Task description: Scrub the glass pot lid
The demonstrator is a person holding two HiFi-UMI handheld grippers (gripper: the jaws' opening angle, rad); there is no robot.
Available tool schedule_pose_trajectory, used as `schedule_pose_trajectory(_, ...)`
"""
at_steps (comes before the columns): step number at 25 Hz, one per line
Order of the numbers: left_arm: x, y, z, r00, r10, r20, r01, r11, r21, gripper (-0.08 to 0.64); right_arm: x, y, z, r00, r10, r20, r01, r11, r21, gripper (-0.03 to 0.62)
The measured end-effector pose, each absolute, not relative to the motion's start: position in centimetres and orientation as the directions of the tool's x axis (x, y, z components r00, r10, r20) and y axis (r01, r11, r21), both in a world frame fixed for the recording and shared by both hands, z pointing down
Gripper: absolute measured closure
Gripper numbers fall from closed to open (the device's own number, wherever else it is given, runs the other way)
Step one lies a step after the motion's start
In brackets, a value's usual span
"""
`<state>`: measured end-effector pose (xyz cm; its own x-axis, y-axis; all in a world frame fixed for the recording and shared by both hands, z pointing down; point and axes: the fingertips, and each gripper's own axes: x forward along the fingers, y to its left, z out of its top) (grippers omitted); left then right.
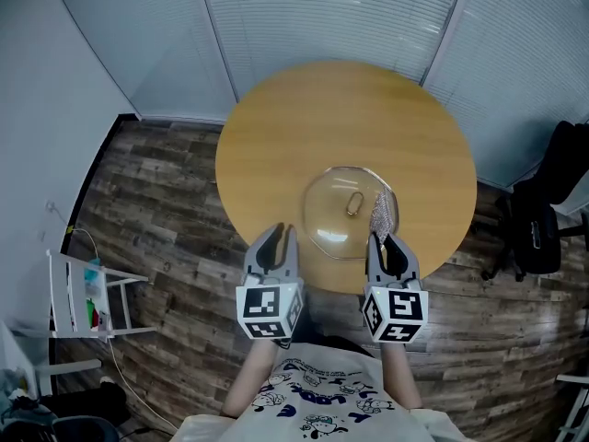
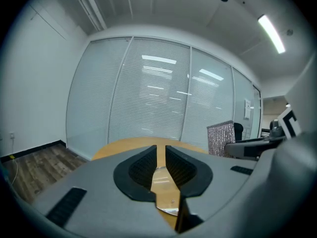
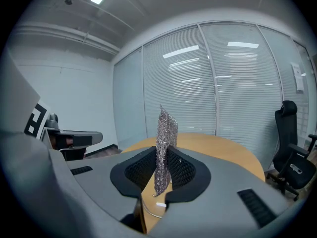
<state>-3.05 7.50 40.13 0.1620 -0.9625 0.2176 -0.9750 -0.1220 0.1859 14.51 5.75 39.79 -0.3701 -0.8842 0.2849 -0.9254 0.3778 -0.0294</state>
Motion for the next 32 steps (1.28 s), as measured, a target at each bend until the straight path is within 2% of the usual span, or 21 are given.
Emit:
schedule_pose_trajectory(11, -5.3, 2.0, 42.2, 0.191, -0.946, 0.262, -0.971, -0.144, 0.189, 0.508, 11.0, 0.2, 41.4, -0.373, -0.869, 0.324, -0.919, 0.394, -0.002, 0.518)
schedule_pose_trajectory(16, -5.4, -0.3, 43.6, 0.255, -0.918, 0.304, -0.958, -0.197, 0.207, 0.508, 9.3, -2.0, 42.5, -0.366, -0.860, 0.356, -0.918, 0.395, 0.011, 0.518)
schedule_pose_trajectory(32, -6.1, -5.7, 50.7, 0.373, -0.801, 0.469, -0.922, -0.260, 0.288, 0.508, 7.1, -7.0, 49.6, -0.281, -0.790, 0.546, -0.905, 0.407, 0.123, 0.518)
